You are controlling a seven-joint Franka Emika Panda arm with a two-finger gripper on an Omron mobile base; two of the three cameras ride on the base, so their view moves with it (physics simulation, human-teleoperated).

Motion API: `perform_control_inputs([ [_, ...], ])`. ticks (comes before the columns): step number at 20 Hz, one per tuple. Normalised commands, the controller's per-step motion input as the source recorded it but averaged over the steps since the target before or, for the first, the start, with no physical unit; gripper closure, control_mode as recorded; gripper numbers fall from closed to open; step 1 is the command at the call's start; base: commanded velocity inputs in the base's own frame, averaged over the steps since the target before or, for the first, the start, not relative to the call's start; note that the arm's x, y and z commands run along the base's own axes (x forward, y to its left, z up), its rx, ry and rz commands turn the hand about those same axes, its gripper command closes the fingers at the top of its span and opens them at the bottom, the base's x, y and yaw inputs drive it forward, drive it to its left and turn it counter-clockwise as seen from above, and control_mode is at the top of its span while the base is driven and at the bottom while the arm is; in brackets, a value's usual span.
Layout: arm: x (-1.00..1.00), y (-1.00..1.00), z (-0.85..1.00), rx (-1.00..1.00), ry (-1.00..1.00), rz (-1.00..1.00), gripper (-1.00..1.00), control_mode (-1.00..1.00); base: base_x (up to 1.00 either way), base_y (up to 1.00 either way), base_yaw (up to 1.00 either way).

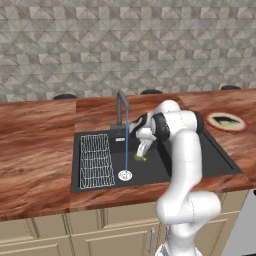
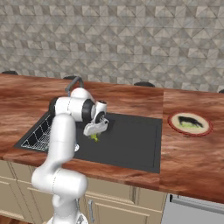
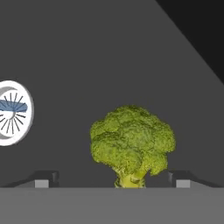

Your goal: Turn on the sink faucet. Then move the broccoli from the counter to the sink. Turn off the sink. Move the vegetable from the sink to the pot next to the stove. Finally move the pot to the rear center burner.

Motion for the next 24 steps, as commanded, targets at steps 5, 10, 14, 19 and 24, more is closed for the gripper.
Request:
perform_control_inputs([
  [5,-0.14,-0.05,0.54,0.0,0.0,0.0,-1.0,-1.0,0.0,0.0,0.0],
  [10,-0.13,-0.07,0.59,0.02,0.0,-0.02,-1.0,-1.0,0.0,0.0,0.0],
  [14,-0.21,-0.06,0.68,0.06,-0.04,-0.02,-1.0,-1.0,0.0,0.0,0.0],
  [19,-0.14,-0.17,0.52,0.11,-0.02,-0.01,-1.0,-1.0,0.0,0.0,0.0],
  [24,0.1,-0.36,0.05,0.25,0.02,-0.01,-1.0,-1.0,0.0,0.0,0.0],
])
